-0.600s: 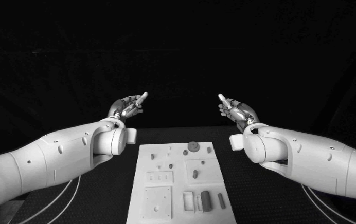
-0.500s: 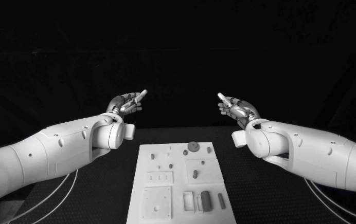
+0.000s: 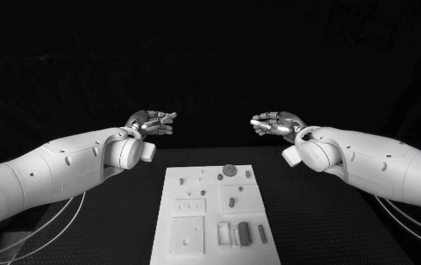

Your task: Assemble the parts on the task board

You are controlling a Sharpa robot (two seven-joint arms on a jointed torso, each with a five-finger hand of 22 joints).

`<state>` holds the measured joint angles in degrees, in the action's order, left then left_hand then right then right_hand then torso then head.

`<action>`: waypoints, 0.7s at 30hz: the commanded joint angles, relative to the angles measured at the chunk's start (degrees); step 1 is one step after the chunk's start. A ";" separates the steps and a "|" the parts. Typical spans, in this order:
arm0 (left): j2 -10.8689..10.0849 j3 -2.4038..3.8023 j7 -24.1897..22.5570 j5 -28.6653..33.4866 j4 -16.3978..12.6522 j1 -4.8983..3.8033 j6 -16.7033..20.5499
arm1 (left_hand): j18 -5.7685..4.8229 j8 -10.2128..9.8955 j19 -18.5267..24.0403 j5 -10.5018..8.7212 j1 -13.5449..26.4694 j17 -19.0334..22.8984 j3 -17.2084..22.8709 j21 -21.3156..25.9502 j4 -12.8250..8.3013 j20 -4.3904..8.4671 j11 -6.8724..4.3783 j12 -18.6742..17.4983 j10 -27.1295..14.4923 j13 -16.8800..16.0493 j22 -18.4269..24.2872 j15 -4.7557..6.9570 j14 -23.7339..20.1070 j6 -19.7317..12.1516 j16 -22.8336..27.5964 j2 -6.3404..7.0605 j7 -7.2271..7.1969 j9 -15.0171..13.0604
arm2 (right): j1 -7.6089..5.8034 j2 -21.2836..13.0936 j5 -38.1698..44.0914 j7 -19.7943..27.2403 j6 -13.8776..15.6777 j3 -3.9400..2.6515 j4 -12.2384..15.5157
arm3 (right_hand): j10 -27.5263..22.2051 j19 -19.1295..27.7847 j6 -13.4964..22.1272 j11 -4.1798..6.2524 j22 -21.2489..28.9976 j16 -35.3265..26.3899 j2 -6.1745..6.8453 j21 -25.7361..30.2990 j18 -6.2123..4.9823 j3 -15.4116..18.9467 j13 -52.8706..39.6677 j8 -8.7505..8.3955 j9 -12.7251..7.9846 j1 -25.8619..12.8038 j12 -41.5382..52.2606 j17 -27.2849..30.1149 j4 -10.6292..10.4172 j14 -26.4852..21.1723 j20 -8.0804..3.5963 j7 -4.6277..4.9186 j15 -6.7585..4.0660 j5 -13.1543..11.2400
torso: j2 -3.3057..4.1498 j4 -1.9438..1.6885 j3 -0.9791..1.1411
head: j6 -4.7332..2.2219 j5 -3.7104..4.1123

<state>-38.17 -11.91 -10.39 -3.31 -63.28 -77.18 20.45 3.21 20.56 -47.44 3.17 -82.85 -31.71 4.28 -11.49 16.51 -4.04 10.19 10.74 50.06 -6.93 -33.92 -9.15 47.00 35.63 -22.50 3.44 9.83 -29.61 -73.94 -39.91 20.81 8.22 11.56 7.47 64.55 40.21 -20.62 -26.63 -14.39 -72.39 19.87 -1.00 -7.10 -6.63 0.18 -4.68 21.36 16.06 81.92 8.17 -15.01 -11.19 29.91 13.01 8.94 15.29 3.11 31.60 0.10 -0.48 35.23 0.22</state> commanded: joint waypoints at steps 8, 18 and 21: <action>-2.52 0.05 1.26 -8.83 -4.71 -0.07 -7.83 | 1.80 2.17 -9.34 0.23 -8.75 -4.83 4.27 -3.49 -0.40 3.38 -3.50 4.42 12.86 -3.11 -1.30 4.50 10.22 11.15 -4.52 -0.43 0.08 0.89 | 0.04 1.79 45.72 -4.55 1.13 -0.09 -1.01 | 18.69 -18.68 -15.12 5.16 1.04 7.37 4.07 -1.11 -6.78 -7.42 -1.82 4.18 2.61 10.55 4.36 -4.65 2.13 18.11 -0.14 3.14 -6.07 0.31 | 1.14 -1.09 0.16 | 1.33 0.10; -6.41 0.13 0.85 -9.33 -12.51 -0.34 -7.24 | 0.70 0.18 -10.26 0.20 -10.95 -6.48 2.86 -2.72 -0.07 4.39 -2.79 1.31 12.55 -2.92 -0.90 4.64 10.91 11.56 -3.24 0.11 0.42 2.50 | 0.77 3.80 58.45 -6.50 2.41 -0.13 -0.03 | 26.75 -37.72 -21.98 8.04 -1.26 17.14 5.10 -8.56 -8.37 -15.79 -2.77 3.62 4.10 7.00 3.44 -13.54 10.31 35.19 -5.32 0.72 -14.48 0.37 | 3.03 -3.28 0.02 | 2.14 1.20; -7.38 0.14 0.85 -9.33 -14.40 -0.65 -6.93 | 0.51 -0.04 -10.40 0.20 -10.57 -6.72 2.46 -2.59 0.05 4.53 -2.75 0.93 12.68 -2.94 -0.85 4.64 11.00 11.62 -3.00 0.42 0.46 2.67 | 0.91 4.58 60.26 -7.23 2.57 -0.17 0.27 | 29.90 -42.22 -23.56 9.43 -3.26 21.28 5.17 -11.33 -8.37 -20.87 -3.55 3.06 4.84 2.66 3.46 -16.92 15.68 38.93 -6.97 0.36 -16.30 0.34 | 3.74 -3.98 -0.14 | 2.14 1.81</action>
<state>-45.38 -11.83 -9.17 -11.69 -76.95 -77.64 14.15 4.46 20.79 -57.46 3.27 -93.26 -38.42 7.03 -14.40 16.54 0.31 7.15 11.84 62.54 -9.90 -34.83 -4.39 57.64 46.98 -25.72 3.38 10.23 -26.97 -73.11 -35.59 74.58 2.68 13.29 7.35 64.59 67.86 -58.59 -48.71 -5.88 -74.24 38.39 4.14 -16.47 -14.15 -17.68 -7.86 24.65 20.45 86.75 11.71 -29.64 1.60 65.15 7.44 9.84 0.96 3.11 34.45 -2.90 -0.44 37.32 1.57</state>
